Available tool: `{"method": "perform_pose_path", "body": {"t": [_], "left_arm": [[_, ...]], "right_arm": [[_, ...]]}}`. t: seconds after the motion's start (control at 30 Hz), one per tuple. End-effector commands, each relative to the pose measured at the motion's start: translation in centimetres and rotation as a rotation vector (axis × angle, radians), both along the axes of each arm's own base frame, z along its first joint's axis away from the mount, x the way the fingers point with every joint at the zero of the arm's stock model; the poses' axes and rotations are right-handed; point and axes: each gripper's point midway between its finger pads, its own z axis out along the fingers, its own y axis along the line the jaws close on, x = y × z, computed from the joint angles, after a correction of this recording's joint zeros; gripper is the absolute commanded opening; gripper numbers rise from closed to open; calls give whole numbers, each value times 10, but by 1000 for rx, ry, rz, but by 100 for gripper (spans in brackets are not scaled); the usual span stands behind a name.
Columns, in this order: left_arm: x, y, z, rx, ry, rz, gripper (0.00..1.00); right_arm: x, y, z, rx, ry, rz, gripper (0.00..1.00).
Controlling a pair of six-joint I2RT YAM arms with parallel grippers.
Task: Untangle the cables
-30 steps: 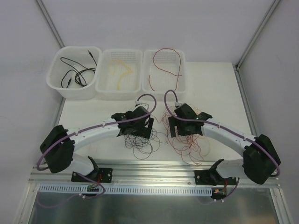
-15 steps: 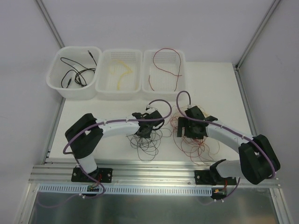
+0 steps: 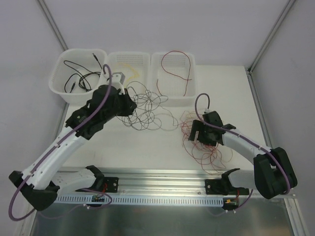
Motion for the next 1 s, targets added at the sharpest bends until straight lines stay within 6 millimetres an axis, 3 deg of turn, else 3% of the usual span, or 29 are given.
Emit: {"method": "perform_pose_path", "body": {"t": [0.0,0.07,0.17,0.3,0.43,0.57,0.7,0.77,0.8,0.87,0.9,0.97], "left_arm": [[-15,12,42,-109,-49,-86,6],[-20,25,74,-144,-120,-78,6],[-13,64,90,-52,-183,63,6],[-9,97,74,86,-164,181,6],[-5,105,42,125,-94,227,5],[7,109,34,141,-64,271,1],[25,121,50,161,-86,335,0],[37,127,67,163,-111,363,0],[43,136,85,144,-144,399,0],[55,148,98,161,-163,442,0],[59,162,120,152,-208,493,0],[74,175,131,183,-228,537,0]], "right_arm": [[-10,-8,-10,-10,36,-22,93],[-11,-10,-10,-5,42,-33,93],[-10,-11,-10,-1,40,-39,93],[-10,-10,-2,5,17,-20,93],[-10,-11,13,0,-22,18,93],[-13,-8,31,9,-47,63,93],[-16,-4,53,31,-95,105,96],[-18,-2,71,44,-133,134,100],[-19,-1,77,50,-147,149,100],[-22,0,97,69,-190,180,100],[-24,1,103,76,-201,187,100],[-29,1,122,94,-235,212,100]]}}
